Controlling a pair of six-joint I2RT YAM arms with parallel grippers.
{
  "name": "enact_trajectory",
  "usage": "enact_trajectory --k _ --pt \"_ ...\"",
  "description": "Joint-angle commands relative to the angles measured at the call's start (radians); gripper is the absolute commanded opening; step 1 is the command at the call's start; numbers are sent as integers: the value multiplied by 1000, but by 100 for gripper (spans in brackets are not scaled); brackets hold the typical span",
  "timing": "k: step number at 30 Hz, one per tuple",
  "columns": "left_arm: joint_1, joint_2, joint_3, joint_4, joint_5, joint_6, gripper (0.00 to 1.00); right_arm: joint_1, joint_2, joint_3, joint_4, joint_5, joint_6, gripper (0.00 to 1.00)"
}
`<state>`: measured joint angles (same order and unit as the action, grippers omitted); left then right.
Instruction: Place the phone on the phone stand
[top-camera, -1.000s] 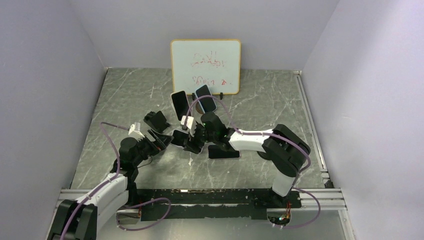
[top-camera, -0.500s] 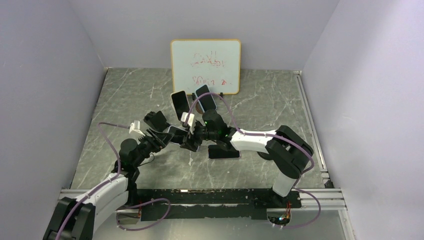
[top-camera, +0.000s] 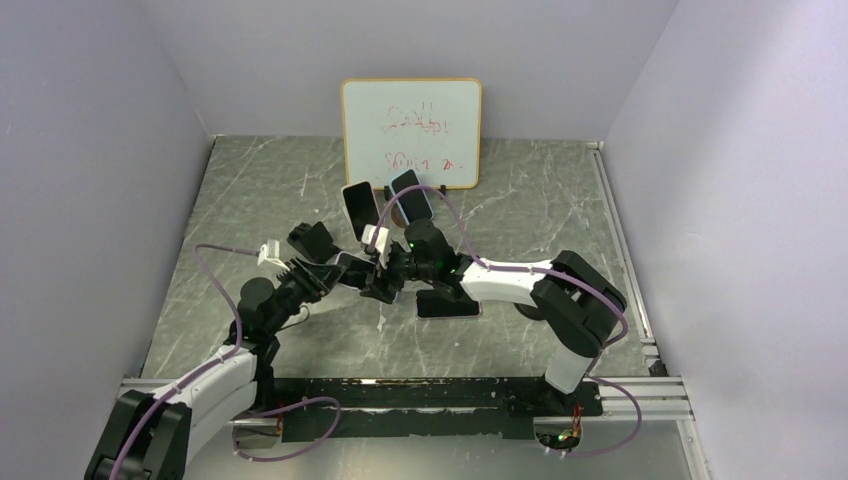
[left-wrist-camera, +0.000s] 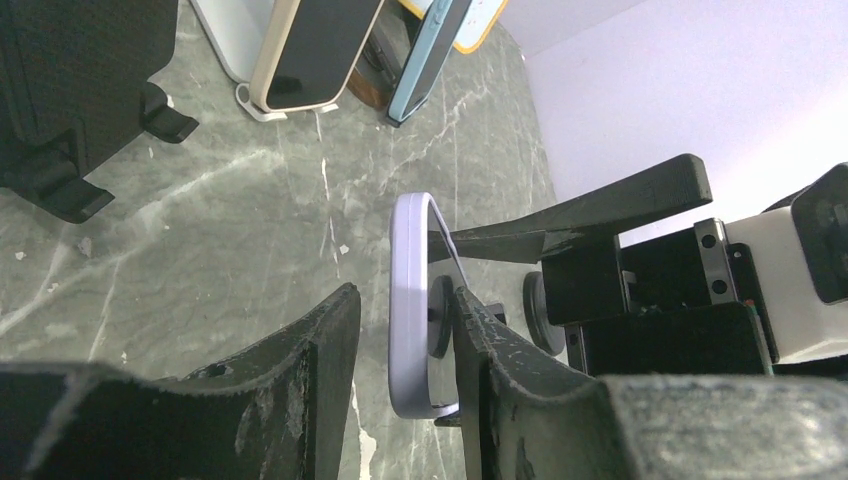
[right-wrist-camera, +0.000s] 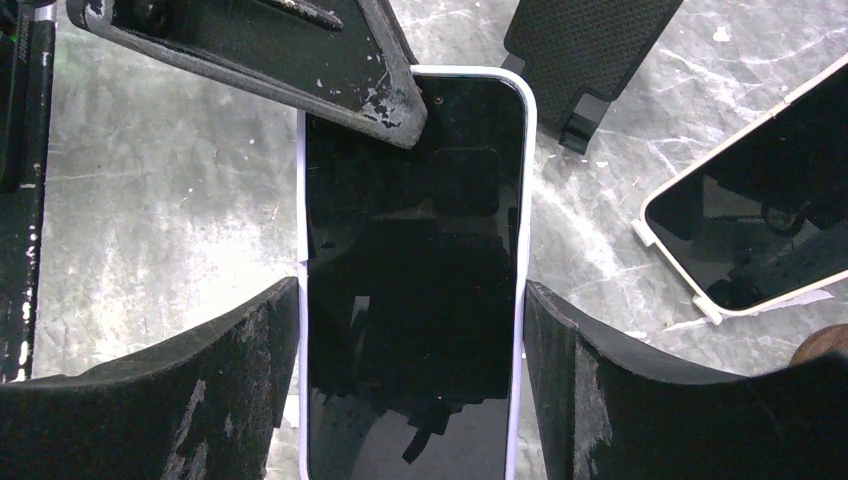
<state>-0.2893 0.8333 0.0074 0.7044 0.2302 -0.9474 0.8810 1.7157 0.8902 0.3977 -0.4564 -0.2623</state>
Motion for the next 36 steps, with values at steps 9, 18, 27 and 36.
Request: enact_trajectory --k 9,18,27,36 --pt "-20 -6 -24 42 8 15 5 2 -11 38 97 -8 10 54" --pt "-21 -88 148 -241 -38 231 5 -22 -241 -151 346 352 29 100" --pt "-16 -156 426 -527 -133 466 5 -224 -835 -304 121 598 169 100" --pt "70 36 845 -844 25 919 5 -223 -1030 -448 62 410 371 100"
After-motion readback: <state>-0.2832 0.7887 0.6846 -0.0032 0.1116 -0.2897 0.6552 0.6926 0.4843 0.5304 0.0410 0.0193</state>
